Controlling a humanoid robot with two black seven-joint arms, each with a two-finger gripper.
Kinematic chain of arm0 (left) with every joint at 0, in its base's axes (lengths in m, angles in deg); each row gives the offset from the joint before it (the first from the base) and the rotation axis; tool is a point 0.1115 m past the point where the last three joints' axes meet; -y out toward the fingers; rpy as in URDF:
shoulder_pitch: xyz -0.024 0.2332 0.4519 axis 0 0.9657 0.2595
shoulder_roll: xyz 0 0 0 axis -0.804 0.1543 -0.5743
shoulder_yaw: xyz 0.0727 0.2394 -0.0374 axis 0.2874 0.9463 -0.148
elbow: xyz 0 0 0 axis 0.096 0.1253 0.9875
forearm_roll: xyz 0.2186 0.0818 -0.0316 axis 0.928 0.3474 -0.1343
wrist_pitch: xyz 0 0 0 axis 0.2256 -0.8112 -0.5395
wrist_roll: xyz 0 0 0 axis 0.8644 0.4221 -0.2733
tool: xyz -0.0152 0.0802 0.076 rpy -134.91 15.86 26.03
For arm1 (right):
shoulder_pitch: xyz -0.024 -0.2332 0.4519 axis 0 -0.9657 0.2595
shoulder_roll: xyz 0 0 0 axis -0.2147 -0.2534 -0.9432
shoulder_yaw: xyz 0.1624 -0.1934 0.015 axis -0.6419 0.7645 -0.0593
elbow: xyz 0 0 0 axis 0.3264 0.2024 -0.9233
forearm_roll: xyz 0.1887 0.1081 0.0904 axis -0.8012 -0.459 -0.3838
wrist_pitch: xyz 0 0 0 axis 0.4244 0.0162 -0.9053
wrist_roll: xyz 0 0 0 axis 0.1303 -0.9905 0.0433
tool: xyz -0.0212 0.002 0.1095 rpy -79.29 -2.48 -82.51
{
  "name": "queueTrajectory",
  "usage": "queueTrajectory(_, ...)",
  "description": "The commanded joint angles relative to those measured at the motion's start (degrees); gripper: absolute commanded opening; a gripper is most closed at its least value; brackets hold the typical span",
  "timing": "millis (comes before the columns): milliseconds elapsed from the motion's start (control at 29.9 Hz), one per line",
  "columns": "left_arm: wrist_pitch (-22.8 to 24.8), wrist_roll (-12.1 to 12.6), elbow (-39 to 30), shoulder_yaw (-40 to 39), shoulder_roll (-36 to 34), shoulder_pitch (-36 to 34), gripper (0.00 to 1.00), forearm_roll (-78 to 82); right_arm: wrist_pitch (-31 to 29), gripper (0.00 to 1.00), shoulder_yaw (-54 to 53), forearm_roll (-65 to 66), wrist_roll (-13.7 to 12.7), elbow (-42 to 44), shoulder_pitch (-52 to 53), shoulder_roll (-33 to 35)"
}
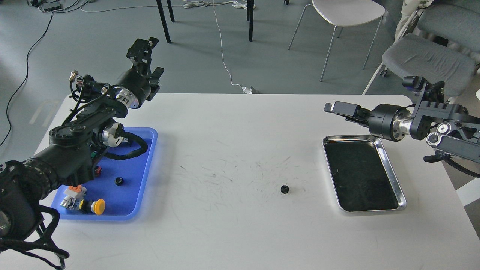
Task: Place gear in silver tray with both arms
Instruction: 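Withdraw the left arm to rest and extend the right gripper, then lower the right gripper onto the black gear on the table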
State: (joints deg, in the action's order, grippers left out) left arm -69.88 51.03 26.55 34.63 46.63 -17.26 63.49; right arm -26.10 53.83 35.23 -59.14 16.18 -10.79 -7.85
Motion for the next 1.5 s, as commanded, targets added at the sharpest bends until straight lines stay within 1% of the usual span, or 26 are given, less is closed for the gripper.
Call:
queueTrajectory(0,1.50,0.00,0.51,-2.63,-0.38,0.13,0.98,-1.61,0.46,0.98,0.10,0.64,-0.02,0.08,0.25,-0.02)
queueTrajectory(67,1.68,0.00,1.03,-3.60,-0.38,-0.13,0.98,-2.14,0.46,0.98,0.10,0.64,-0.02,-0.01,0.07,-0.11)
queueTrajectory(100,2.12,0.75,1.12,-4.13,-0.64,-0.22,0.98,-2.58,0.20,0.98,-0.08,0.55,-0.02,-0.10,0.16,-0.11)
queueTrajectory(201,3.17,6.88,1.30,-6.15,-1.34,-0.22,0.98,-4.60,0.02,0.98,-0.25,0.55,-0.02,-0.27,0.16,-0.19)
queueTrajectory(268,3.18,10.14,1.39,-6.42,-1.43,-0.31,0.98,-5.30,-0.07,0.98,-0.17,0.64,-0.02,-0.27,0.07,-0.20)
queueTrajectory(334,4.57,12.34,0.78,-7.03,-2.31,-0.31,0.98,-5.92,-0.42,0.98,-0.26,0.81,-0.02,-1.85,0.25,-0.37)
queueTrajectory(401,7.03,13.32,1.39,-7.65,-3.54,-0.22,0.98,-7.23,-0.60,0.98,-0.17,2.12,0.06,-2.91,0.34,-0.37)
queueTrajectory(468,8.71,15.42,1.04,-8.53,-4.33,-0.13,0.98,-9.25,-0.69,0.98,0.18,5.98,0.06,-3.17,0.16,-0.46)
queueTrajectory(568,9.76,15.96,1.57,-8.79,-4.86,-0.31,0.99,-10.49,-0.95,0.98,0.10,10.74,0.15,-3.79,-0.01,-0.72)
queueTrajectory(702,12.84,16.31,1.74,-10.90,-6.18,0.04,0.99,-12.25,-1.12,0.98,0.53,13.03,0.15,-3.70,0.25,-1.95)
queueTrajectory(769,16.77,17.01,1.13,-11.34,-7.05,0.66,0.99,-12.68,-2.35,0.98,1.76,14.34,0.24,-3.70,0.34,-2.39)
queueTrajectory(803,17.64,16.84,1.65,-11.34,-7.15,1.09,0.99,-13.30,-2.79,0.98,2.64,15.39,0.33,-3.70,0.95,-2.65)
queueTrajectory(903,17.64,17.10,2.70,-11.34,-7.06,1.45,0.99,-13.74,-3.32,0.98,5.62,17.16,1.20,-3.79,3.05,-3.45)
queueTrajectory(1003,17.64,17.63,3.23,-11.26,-7.32,1.36,0.99,-13.92,-3.32,0.98,8.26,18.65,1.47,-3.79,5.78,-4.41)
queueTrajectory(1070,17.64,17.89,3.50,-11.69,-7.50,1.01,0.99,-14.18,-3.32,0.98,10.54,20.32,1.47,-3.79,7.36,-5.99)
queueTrajectory(1271,17.64,17.36,3.59,-12.75,-7.32,1.45,0.99,-15.41,-3.32,0.98,15.82,21.55,2.87,-3.44,11.93,-10.82)
queueTrajectory(1471,17.64,17.54,4.11,-12.40,-7.85,1.89,0.99,-15.33,-3.41,0.96,21.45,21.56,4.19,-3.53,16.68,-15.83)
